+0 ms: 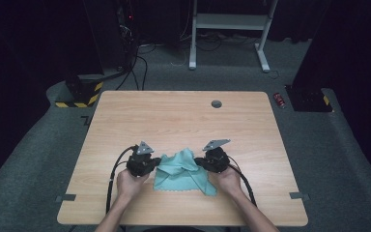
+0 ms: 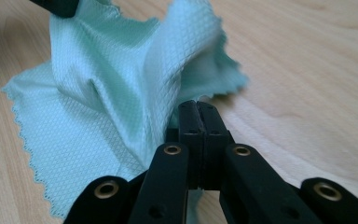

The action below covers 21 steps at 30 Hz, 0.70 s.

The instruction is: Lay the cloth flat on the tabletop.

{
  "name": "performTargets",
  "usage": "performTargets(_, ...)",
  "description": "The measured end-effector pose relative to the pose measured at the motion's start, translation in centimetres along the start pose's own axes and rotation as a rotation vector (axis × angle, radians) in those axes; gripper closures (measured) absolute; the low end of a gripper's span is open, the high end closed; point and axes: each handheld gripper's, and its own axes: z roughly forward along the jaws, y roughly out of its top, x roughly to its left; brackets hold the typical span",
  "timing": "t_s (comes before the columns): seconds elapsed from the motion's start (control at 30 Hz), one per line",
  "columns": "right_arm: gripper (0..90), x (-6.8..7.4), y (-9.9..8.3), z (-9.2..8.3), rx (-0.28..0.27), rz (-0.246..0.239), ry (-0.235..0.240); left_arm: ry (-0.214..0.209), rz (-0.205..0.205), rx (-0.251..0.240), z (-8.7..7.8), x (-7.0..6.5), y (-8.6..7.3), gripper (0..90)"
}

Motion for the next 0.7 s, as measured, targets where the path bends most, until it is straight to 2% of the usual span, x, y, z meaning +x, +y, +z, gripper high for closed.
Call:
performTargets(0.27,89.7,-0.8,-0.5,-2.2,-0.06,0.014,-0.072,0.026,-0.006,-0.015,-0.1,0.6,0.7,89.7)
performTargets(0.37,89.9,-1.2,-0.6,-2.8,-0.069,0.017,-0.118,0.067,0.011,-0.025,0.1,0.8,1.7,89.7)
performTargets(0.57,90.0,-2.3,-0.9,-3.5,-0.08,0.062,-0.165,0.113,0.037,-0.04,1.5,1.3,3.9,89.6)
performTargets(0.7,90.0,-3.3,-1.2,-3.4,-0.063,0.093,-0.211,0.147,0.044,-0.025,2.9,1.8,5.1,89.5)
